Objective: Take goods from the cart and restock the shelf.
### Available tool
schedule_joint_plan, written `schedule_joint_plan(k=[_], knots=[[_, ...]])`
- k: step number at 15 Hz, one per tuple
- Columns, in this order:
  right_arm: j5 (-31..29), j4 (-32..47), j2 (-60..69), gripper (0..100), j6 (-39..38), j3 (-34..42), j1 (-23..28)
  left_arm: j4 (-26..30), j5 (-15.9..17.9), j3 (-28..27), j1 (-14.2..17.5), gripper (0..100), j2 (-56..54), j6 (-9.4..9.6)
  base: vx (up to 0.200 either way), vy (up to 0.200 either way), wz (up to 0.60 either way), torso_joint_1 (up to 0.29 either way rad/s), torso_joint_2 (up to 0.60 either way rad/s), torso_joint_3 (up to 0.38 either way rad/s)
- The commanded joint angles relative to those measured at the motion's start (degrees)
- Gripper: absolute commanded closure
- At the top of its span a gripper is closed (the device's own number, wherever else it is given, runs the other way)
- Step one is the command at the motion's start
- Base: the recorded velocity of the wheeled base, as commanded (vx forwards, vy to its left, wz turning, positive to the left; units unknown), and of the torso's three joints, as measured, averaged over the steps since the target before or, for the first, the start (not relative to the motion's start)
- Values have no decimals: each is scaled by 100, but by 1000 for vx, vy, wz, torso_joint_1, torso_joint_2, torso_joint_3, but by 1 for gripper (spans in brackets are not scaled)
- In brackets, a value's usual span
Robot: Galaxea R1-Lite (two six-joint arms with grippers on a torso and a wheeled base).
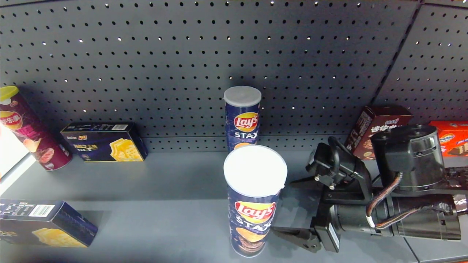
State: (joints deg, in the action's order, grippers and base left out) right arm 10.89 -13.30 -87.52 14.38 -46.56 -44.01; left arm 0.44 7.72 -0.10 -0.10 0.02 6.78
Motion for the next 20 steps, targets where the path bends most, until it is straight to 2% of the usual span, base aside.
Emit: schedule_joint_plan(k=[1, 8, 12, 15, 16, 20], knots=[[1, -6, -37, 0, 3, -20, -29, 0, 2, 1, 1, 0, 6, -1, 0, 0, 0, 0, 0, 0], [-60, -15, -90, 0, 3, -275, -11, 0, 2, 1, 1, 0, 6, -1, 0, 0, 0, 0, 0, 0], [-60, -15, 376, 0, -41, -908, 85, 0, 2, 1, 1, 0, 6, -1, 0, 0, 0, 0, 0, 0], [-69, -50, 666, 0, -41, -987, 261, 0, 2, 1, 1, 0, 6, -1, 0, 0, 0, 0, 0, 0], [-69, -507, 1008, 0, -50, -890, 367, 0, 11, 1, 1, 0, 6, -1, 0, 0, 0, 0, 0, 0], [-183, -1351, 1536, 0, -164, -345, 718, 0, 11, 1, 1, 0, 6, -1, 0, 0, 0, 0, 0, 0]])
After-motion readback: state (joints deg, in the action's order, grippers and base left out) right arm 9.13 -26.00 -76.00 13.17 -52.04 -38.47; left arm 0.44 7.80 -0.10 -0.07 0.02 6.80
